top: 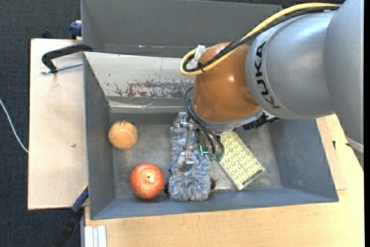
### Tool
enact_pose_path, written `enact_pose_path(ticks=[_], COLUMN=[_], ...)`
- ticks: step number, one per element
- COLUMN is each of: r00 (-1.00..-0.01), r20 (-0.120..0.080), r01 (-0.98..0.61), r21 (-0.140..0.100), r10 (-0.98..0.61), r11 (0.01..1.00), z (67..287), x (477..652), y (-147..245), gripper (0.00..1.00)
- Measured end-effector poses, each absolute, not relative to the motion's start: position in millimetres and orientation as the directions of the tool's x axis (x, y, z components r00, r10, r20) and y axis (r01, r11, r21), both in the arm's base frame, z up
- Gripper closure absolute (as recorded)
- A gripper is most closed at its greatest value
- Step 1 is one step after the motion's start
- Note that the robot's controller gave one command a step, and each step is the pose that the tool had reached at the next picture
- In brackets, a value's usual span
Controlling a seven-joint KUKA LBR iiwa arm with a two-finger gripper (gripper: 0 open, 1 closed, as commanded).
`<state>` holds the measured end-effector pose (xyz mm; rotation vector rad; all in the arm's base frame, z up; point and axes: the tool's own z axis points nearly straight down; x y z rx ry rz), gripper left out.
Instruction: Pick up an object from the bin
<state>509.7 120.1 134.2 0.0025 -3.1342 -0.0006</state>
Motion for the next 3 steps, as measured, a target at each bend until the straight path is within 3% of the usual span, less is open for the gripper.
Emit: enact_pose_path(ticks=[1,2,3], r00=[-1.0,-0.988,-0.988], r20=[0.0,-0.012,-0.012], r01=[0.0,-0.152,-0.152], r21=[0.001,0.007,0.007], r10=[0.0,-0.152,-0.152], r11=[1.0,0.988,0.988], z=[138,77,77], x=[511.8,520.1,520.2], y=[120,47,47], gripper=[0.0,1.0,1.0])
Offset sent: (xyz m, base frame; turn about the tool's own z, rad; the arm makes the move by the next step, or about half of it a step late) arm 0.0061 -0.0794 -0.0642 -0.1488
